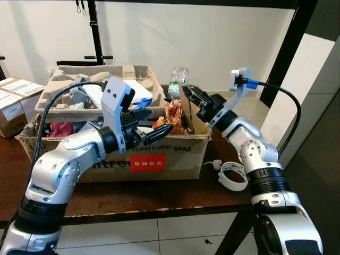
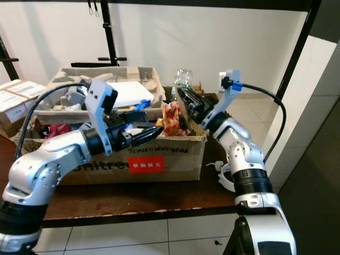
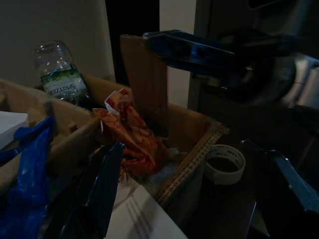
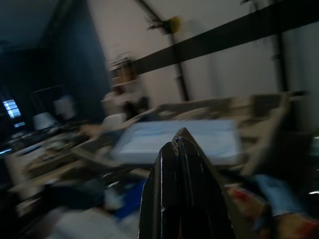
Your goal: Picking trash to rubbish bin
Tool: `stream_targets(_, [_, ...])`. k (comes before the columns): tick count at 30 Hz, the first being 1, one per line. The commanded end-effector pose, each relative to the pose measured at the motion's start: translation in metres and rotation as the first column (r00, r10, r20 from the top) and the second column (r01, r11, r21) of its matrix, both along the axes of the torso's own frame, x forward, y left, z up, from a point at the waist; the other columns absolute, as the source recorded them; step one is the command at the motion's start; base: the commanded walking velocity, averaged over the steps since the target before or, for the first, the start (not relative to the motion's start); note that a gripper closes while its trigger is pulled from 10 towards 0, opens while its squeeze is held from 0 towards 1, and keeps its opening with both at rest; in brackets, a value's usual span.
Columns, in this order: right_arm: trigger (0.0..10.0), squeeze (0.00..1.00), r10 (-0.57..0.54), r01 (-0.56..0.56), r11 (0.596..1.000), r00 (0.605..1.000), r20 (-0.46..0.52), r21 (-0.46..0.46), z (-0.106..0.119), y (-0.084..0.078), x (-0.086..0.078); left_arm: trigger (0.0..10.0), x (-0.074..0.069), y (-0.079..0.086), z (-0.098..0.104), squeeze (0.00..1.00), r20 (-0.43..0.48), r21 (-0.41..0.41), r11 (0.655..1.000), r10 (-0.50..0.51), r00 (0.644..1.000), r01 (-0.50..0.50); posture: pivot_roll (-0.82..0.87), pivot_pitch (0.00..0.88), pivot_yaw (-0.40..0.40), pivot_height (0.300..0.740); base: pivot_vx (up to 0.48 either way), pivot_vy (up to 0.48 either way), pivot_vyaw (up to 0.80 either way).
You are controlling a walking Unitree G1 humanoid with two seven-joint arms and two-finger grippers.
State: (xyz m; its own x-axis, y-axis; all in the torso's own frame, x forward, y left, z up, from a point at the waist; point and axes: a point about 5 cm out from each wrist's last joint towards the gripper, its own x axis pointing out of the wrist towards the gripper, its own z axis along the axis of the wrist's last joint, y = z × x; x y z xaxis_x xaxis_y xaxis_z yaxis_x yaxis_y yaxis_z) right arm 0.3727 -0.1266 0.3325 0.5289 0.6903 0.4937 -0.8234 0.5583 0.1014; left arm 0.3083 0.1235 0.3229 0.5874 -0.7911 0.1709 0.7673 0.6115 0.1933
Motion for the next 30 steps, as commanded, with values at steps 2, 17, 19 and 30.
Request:
stream_targets(2, [10.0, 0.21, 0.126, -0.126, 0.991, 0.992, 0.007, -0.04, -0.001, 0.011, -0.012, 10.0, -0.001, -0.001, 0.005, 0.0, 0.012, -0.011, 1.0, -0.009, 1.0, 0.009, -0.08, 0.146, -0.011, 0.74, 0.0, 0.0, 0.0])
stream_targets(17, [10.0, 1.0, 0.17, -0.17, 0.985, 0.985, 0.006, -0.022, 0.002, 0.012, -0.021, 10.0, -0.012, -0.006, 0.019, 0.0, 0.05, -0.095, 0.99, -0.096, 0.994, 0.1, -0.08, 0.145, -0.013, 0.74, 0.0, 0.0, 0.0])
stream_targets(19, [10.0, 0.0, 0.125, -0.125, 0.992, 0.992, 0.009, 0.021, 0.008, 0.006, -0.018, 10.0, -0.016, -0.005, 0.027, 0.0, 0.065, -0.153, 0.978, -0.136, 0.989, 0.144, -0.08, 0.146, -0.014, 0.74, 0.0, 0.0, 0.0])
stream_targets(30, [10.0, 0.0, 0.134, -0.142, 0.968, 0.989, 0.056, 0.204, 0.031, -0.026, -0.023, 10.0, -0.048, -0.007, 0.041, 0.0, 0.142, -0.211, 0.864, -0.436, 0.889, 0.457, -0.08, 0.145, -0.015, 0.74, 0.0, 0.0, 0.0])
